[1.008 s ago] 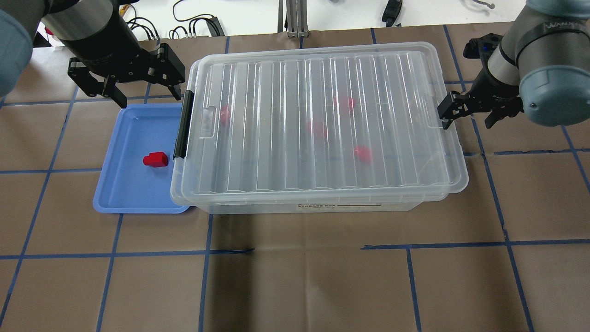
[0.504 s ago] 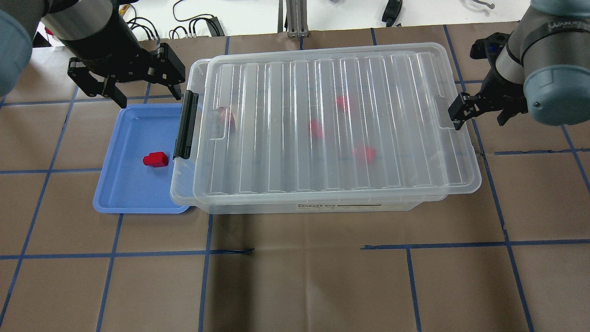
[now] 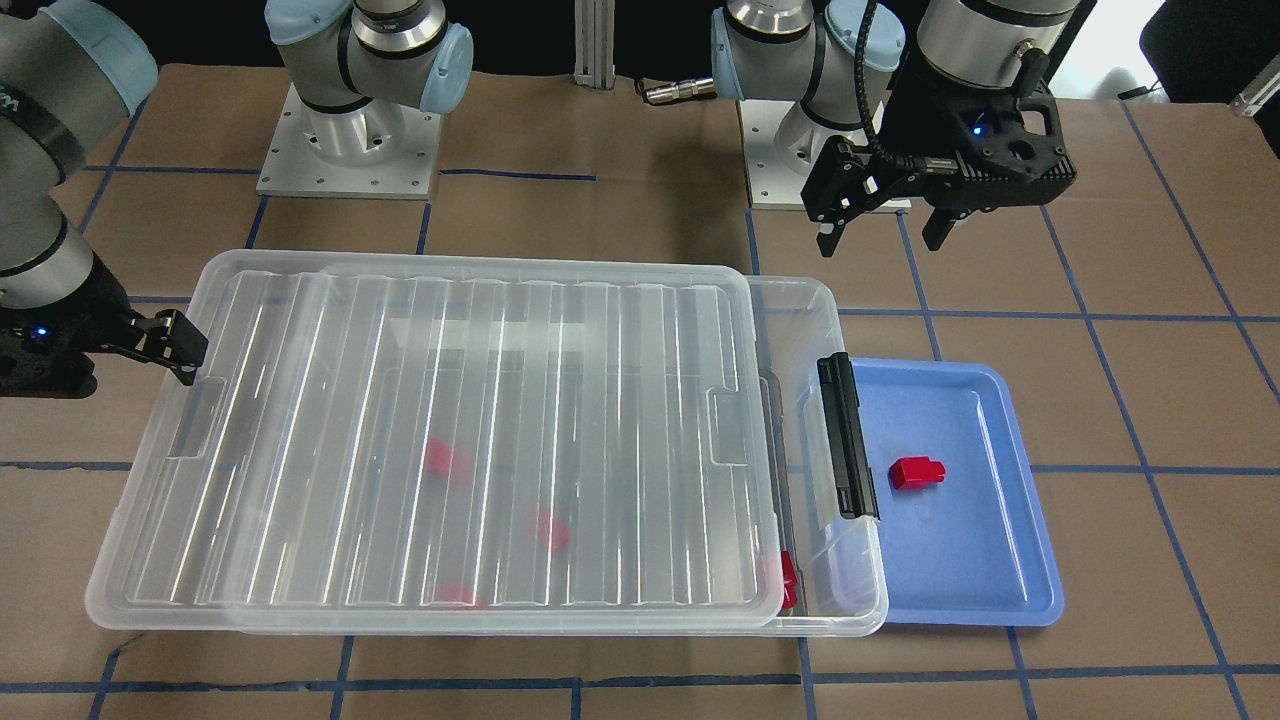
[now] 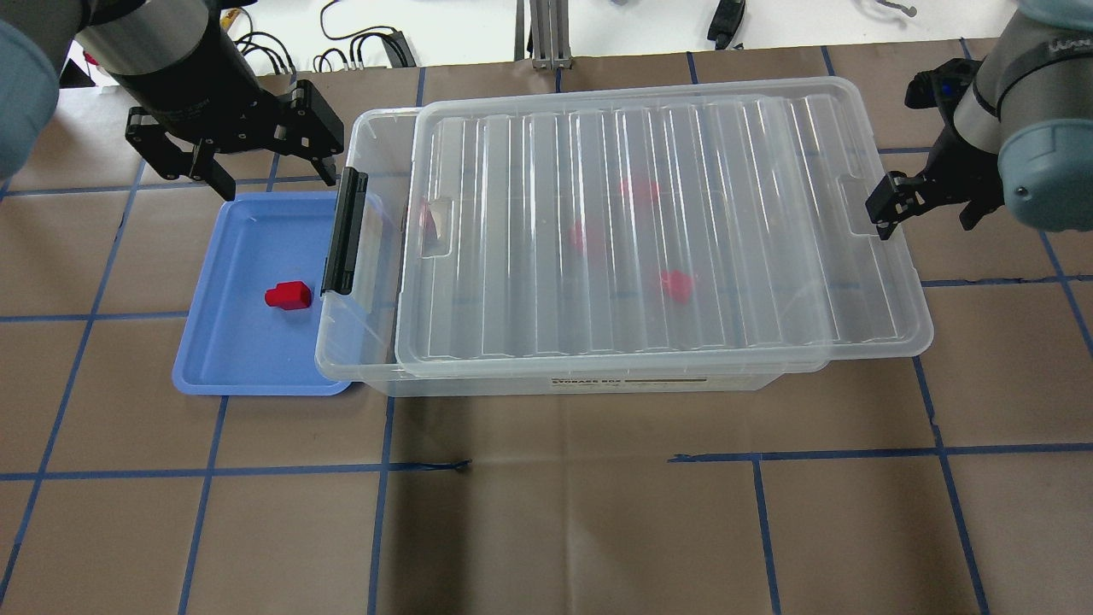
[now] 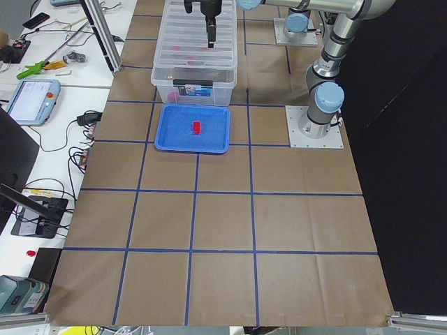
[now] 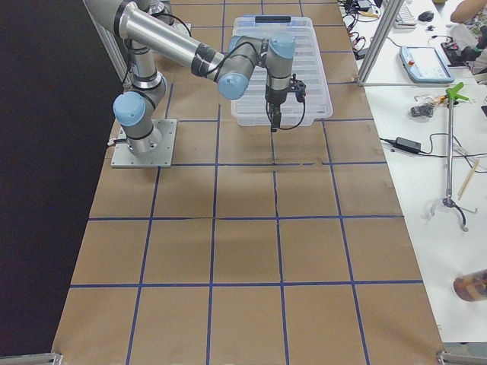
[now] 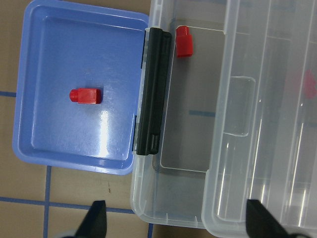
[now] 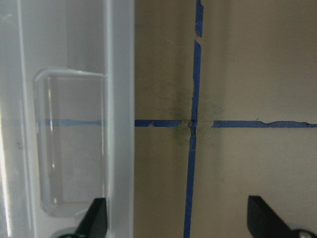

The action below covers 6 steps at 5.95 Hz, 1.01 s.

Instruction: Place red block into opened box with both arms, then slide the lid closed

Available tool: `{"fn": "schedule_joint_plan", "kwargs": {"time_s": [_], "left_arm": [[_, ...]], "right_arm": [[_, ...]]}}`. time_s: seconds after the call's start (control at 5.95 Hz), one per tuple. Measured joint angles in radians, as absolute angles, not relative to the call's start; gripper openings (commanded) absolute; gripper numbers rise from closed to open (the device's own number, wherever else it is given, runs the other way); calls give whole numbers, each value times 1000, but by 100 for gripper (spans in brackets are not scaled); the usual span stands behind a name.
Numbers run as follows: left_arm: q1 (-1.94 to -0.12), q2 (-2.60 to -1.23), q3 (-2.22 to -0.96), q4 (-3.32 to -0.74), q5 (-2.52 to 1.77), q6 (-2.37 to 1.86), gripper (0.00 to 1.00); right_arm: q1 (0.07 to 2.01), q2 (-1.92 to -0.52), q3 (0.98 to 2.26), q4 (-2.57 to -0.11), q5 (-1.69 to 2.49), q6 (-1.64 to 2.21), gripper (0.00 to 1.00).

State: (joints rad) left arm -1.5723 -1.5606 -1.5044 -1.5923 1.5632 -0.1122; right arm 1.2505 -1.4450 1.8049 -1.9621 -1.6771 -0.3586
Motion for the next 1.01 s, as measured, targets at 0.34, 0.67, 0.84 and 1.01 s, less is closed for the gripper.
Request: {"fn": "schedule_joint_plan", "kwargs": {"time_s": [0.34,0.67,0.84,1.01], "left_arm": [[-1572,-1557,-1504,-1592,1561,-96,98],[-1556,-1552,-1487,-1597,1563,53,98],[-1543,-1552,-1490,-1602,1566,164,98],[-1517,-1559,-1499,-1604,1566,287,98]], "right_arm": [[1181,-1445,1804,-1963,-1677,-455,100],[1119,-1445,1803,-1972,-1676,-530,100],[1086,-1445,1803,-1977,-1675,-565,100],[1064,-1445,1802,-1980,-1675,-589,100]]}}
